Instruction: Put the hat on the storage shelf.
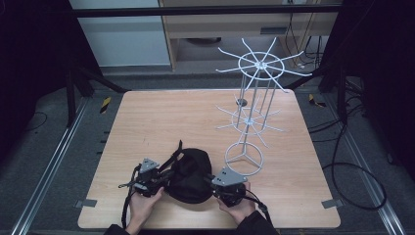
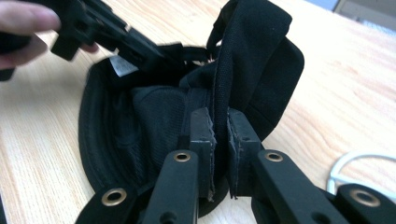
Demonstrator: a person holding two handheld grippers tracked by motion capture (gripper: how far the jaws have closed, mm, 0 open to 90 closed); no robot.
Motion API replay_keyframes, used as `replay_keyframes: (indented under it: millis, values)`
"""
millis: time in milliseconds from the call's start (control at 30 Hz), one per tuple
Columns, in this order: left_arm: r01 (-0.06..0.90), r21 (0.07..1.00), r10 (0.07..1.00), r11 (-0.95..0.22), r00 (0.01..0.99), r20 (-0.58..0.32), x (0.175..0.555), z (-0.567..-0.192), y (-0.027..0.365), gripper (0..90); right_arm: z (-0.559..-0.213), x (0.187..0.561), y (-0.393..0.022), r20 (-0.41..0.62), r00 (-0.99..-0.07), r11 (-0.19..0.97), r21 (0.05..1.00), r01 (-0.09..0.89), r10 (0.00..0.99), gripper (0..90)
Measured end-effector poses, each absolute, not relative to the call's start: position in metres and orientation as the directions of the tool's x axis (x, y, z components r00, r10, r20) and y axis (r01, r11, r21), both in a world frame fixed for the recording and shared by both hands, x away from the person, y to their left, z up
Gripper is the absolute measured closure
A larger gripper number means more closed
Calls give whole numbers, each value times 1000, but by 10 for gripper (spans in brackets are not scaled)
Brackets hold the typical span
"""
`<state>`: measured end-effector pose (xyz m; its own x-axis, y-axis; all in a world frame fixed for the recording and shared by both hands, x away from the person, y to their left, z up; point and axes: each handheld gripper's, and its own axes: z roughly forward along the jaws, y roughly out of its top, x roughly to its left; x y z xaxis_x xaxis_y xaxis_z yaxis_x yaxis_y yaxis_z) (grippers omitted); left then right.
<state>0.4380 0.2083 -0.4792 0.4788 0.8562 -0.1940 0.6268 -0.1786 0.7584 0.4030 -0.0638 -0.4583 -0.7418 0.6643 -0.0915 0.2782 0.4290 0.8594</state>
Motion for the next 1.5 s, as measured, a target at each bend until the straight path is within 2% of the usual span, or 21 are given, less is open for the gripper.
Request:
replay_keyframes:
  millis: [333, 500, 800, 1100, 1500]
  values:
    - [592, 795, 844, -131, 488, -224, 430, -462, 220, 625, -465, 404, -64, -94, -703, 442, 833, 332, 705, 828]
    - [564, 820, 820, -96, 512, -256, 421, -444, 222, 608, -467, 404, -63, -89, -702, 441, 831, 339, 706, 828]
    - [558, 820, 782, -127, 565, -263, 426, -433, 186, 516, -466, 403, -62, -78, -706, 430, 838, 336, 704, 826]
    - [558, 822, 772, -116, 571, -278, 434, -430, 155, 423, -466, 400, -59, -75, -728, 429, 847, 314, 681, 825]
    - [561, 820, 808, -116, 533, -251, 435, -435, 146, 354, -468, 397, -54, -66, -764, 433, 854, 290, 642, 826]
